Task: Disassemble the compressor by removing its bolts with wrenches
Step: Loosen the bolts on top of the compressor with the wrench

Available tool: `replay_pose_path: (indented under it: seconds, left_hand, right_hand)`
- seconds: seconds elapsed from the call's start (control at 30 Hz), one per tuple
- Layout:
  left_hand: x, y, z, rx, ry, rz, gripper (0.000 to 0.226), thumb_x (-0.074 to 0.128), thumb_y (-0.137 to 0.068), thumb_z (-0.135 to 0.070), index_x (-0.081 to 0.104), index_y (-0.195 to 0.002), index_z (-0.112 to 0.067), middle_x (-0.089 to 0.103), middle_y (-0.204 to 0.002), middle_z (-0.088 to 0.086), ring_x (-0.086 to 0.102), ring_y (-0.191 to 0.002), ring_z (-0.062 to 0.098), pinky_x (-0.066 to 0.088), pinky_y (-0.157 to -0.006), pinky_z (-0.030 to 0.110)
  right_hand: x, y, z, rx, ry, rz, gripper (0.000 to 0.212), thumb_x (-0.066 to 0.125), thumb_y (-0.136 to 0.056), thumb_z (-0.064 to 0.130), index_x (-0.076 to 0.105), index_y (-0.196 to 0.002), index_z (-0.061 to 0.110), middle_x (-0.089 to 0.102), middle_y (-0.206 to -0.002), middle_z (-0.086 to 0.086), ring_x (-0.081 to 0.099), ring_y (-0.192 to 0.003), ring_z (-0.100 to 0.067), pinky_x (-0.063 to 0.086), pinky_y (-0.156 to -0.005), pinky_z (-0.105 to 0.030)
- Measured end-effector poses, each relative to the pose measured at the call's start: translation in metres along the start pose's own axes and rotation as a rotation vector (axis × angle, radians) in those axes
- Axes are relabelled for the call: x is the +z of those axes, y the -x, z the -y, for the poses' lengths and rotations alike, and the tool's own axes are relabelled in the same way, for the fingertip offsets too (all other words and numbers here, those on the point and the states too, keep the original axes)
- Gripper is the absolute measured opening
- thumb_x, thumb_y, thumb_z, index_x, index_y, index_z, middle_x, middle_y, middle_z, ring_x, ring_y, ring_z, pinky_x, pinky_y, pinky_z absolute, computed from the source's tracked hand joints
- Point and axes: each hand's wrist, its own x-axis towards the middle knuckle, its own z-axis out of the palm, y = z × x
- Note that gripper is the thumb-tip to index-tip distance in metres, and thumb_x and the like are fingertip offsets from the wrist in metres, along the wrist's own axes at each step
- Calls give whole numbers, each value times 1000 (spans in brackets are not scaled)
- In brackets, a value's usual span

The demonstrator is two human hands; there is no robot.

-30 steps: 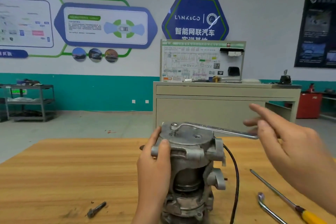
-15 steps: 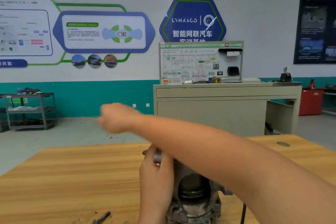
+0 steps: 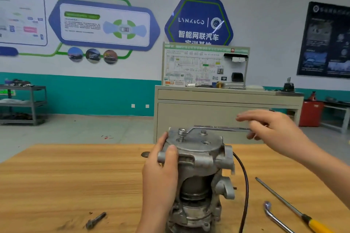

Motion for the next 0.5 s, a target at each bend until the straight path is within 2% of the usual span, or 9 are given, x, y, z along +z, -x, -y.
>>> replay_pose_path:
  seconds: [0.07, 0.13, 0.17, 0.27, 0.33, 0.37, 0.43, 0.47, 0.5]
  left_hand:
    - [0, 2, -2, -15, -15, 11, 43, 42, -75, -42, 53, -117, -43, 57, -124, -11, 52, -114, 8, 44, -93, 27]
    - [-1, 1, -2, -12, -14, 11, 46, 42, -75, -42, 53, -119, -41, 57, -125, -11, 52, -115, 7, 44, -89, 23]
    - [-1, 0, -1, -5, -21, 4, 47, 42, -77, -41, 53, -123, -39, 56, -126, -10, 51, -115, 7, 43, -88, 21]
    - [-1, 0, -1, 16, -49, -4, 47, 44, -81, -36, 53, -127, -34, 59, -121, -11, 54, -107, -2, 41, -83, 10]
    - [-2, -1, 0, 51, -70, -1, 46, 43, -81, -37, 53, -127, -34, 60, -114, -17, 54, -97, -12, 40, -75, 2]
    - [-3, -2, 2, 65, -71, 12, 46, 44, -83, -37, 53, -128, -32, 58, -117, -18, 53, -101, -11, 39, -79, 3]
    - [-4, -1, 3, 59, -73, 14, 46, 44, -86, -36, 52, -131, -29, 56, -121, -17, 50, -111, -3, 38, -83, 6]
    - [-4, 0, 2, 46, -69, 19, 43, 45, -87, -36, 55, -127, -28, 59, -117, -17, 52, -109, -1, 38, -79, 6]
    - [-5, -1, 4, 31, -50, 31, 35, 45, -87, -36, 61, -116, -26, 63, -105, -18, 56, -98, -4, 39, -72, 6]
  right_hand:
    - [23, -44, -9, 46, 195, 43, 30, 39, -94, 13, 66, -106, 20, 65, -91, 7, 63, -75, -19, 50, -66, -31]
    - [53, -88, -10, 50, 338, 135, 34, 32, -97, 18, 61, -112, 6, 64, -105, -10, 59, -88, -28, 49, -78, -37]
    - [69, -106, -3, 51, 364, 202, 35, 30, -98, 19, 59, -111, 2, 62, -107, -14, 57, -91, -29, 47, -79, -36]
    - [103, -147, 43, 42, 359, 411, 30, 33, -99, 17, 57, -98, -1, 55, -87, -8, 50, -80, -24, 43, -64, -28]
    - [119, -162, 79, 9, 337, 531, 30, 36, -99, 20, 52, -111, -2, 56, -94, -7, 58, -86, -21, 52, -76, -32]
    - [128, -166, 98, -15, 294, 573, 31, 37, -99, 22, 48, -114, -4, 58, -100, -9, 62, -92, -23, 53, -82, -37]
    - [148, -153, 140, -104, 191, 625, 24, 42, -98, 20, 48, -101, -3, 59, -91, -9, 66, -89, -26, 55, -78, -38]
    - [156, -139, 164, -182, 140, 629, 18, 44, -97, 17, 50, -92, 0, 61, -85, -8, 67, -81, -25, 56, -71, -33]
    - [160, -116, 186, -280, 84, 594, 20, 44, -96, 14, 53, -82, 3, 63, -80, -9, 66, -70, -22, 55, -60, -27]
